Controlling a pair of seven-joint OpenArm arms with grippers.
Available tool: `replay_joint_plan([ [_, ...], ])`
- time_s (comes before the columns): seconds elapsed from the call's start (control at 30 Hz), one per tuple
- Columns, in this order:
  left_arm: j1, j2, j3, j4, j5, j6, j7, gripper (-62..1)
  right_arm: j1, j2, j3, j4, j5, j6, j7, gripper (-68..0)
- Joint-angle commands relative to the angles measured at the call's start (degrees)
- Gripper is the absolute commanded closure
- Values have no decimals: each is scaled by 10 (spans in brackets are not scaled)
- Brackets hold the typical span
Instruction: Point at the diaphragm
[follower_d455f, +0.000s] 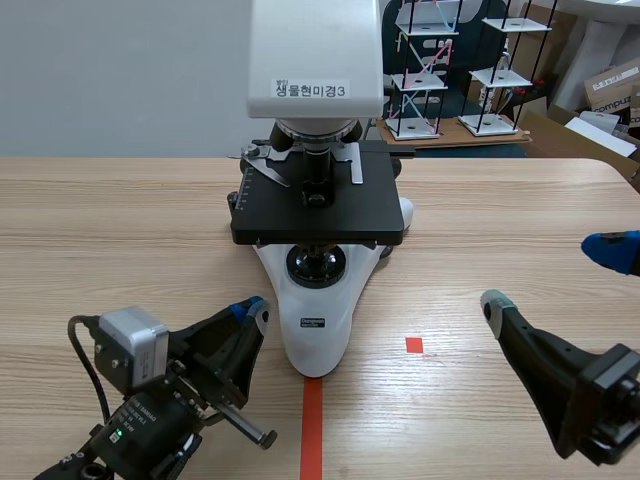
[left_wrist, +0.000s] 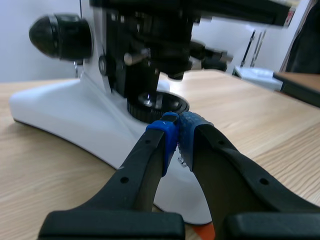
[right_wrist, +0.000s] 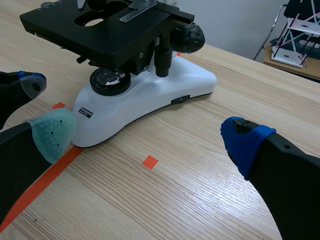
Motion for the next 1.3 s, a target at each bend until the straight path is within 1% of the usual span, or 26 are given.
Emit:
replay_joint_plan([
  [0.0, 2, -10, -1, -3, -4, 0, -30, -30, 7, 8, 7, 7, 6, 0, 10, -640],
  [0.23, 1, -10, -1, -70, -3, 0, -97, -30, 7, 8, 7, 7, 6, 0, 10, -640],
  [0.37, 1, -13, -1, -99, 12, 0, -113, -30, 7, 8, 7, 7, 6, 0, 10, -640],
  [0.5, 1, -21, -1, -100, 22, 1, -119, -30, 7, 8, 7, 7, 6, 0, 10, -640],
  [1.27, 0, -21, -1, -100, 22, 0, -118, -30, 7, 8, 7, 7, 6, 0, 10, -640],
])
